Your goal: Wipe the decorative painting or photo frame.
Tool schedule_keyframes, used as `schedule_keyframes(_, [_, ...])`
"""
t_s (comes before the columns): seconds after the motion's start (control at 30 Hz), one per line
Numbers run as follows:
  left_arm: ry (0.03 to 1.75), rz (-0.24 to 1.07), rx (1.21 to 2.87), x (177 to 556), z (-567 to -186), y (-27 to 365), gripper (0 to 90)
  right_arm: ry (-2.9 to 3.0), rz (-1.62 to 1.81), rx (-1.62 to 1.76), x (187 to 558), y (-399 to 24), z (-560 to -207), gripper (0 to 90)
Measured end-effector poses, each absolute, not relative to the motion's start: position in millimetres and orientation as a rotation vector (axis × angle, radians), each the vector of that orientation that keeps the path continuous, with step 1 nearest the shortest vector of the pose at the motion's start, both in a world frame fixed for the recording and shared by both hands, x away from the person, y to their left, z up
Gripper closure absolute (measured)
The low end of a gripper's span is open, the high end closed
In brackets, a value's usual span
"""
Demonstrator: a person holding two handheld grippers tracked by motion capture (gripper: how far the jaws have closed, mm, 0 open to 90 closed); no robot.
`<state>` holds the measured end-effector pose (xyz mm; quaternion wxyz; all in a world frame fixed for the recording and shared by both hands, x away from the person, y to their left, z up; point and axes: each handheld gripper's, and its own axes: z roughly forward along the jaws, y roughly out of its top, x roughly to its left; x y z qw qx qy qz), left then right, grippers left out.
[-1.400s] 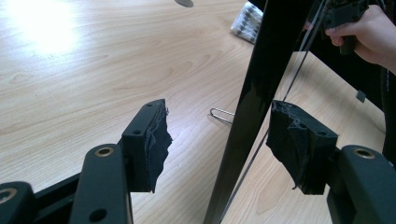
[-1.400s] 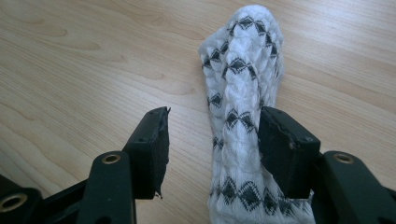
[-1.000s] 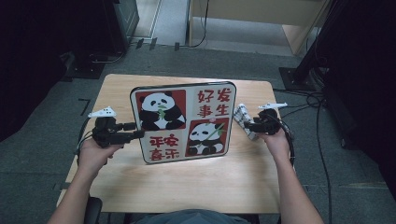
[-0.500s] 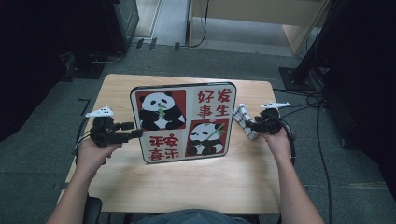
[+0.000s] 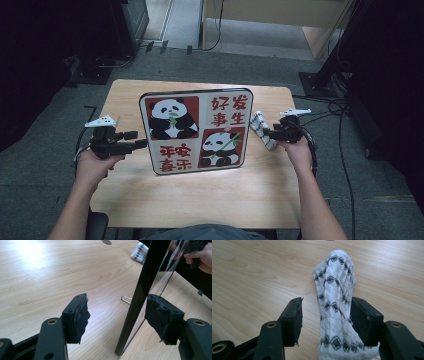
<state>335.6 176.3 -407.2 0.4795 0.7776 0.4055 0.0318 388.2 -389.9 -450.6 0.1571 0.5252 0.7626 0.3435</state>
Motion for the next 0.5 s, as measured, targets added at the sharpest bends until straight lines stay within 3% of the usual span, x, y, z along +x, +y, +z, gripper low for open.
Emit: schedule_keyframes(0.5, [1.057,0.118,1.890,338,-411,193,35.1,2.181,0.990,1.511,388,-390,-451,44.6])
